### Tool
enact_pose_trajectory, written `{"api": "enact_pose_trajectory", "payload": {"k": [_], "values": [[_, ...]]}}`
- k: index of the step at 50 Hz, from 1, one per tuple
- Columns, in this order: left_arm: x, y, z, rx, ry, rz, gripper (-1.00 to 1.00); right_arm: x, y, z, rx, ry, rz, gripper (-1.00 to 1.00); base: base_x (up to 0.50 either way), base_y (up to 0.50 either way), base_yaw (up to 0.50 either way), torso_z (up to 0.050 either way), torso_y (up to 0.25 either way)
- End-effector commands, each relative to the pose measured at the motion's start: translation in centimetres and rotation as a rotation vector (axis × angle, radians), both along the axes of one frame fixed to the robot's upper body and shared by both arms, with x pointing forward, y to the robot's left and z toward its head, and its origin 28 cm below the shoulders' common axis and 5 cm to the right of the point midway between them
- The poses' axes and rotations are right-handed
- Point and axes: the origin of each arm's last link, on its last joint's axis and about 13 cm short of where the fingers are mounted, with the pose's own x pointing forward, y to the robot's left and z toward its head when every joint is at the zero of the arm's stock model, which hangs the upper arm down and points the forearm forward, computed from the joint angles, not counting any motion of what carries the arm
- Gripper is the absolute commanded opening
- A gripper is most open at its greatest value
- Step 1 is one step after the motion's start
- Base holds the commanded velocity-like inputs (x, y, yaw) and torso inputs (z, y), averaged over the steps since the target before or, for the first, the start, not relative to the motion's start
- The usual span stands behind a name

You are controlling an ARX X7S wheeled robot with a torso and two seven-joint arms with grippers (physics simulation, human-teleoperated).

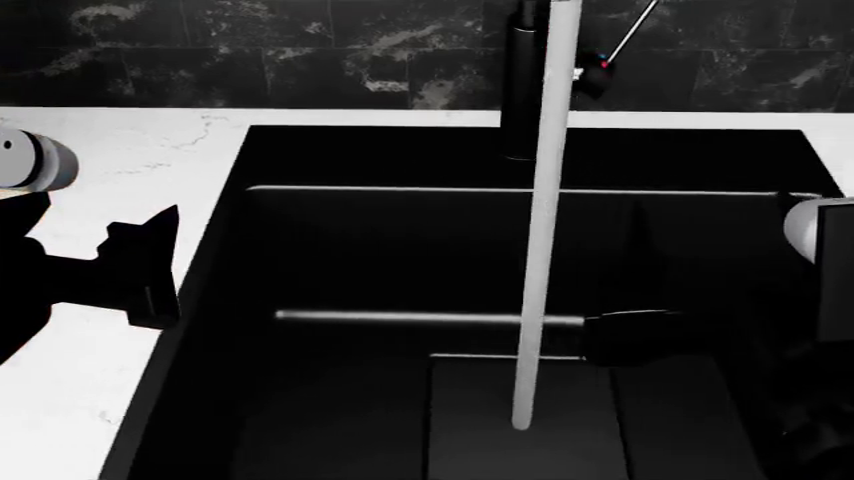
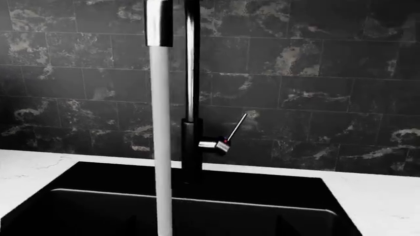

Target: Pick the eggplants and mangos from the sink and place them in one bowl. Place the bell pepper in the other bowl. Then turn off the sink faucet.

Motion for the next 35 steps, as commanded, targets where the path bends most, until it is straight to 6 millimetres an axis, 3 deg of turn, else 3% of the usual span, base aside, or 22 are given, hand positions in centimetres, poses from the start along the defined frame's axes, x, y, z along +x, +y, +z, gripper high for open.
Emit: {"api": "enact_pose_trajectory", "payload": {"k": [1,19,35], "values": [[0.2,-0.1,-0.2,-0.006,0.003,0.005,1.0,-0.2,-0.2,0.1,-0.007,-0.005,-0.007,1.0,0.0,-0.5,0.0,0.0,0.0],[1.0,0.5,-0.3,-0.007,-0.004,0.018,1.0,0.3,0.2,0.3,-0.032,-0.01,0.011,1.0,0.09,-0.48,0.0,0.0,0.0],[1.4,0.8,-0.4,-0.006,-0.008,0.014,1.0,0.6,0.4,0.3,-0.042,-0.009,0.003,1.0,0.32,-0.04,0.0,0.0,0.001]]}}
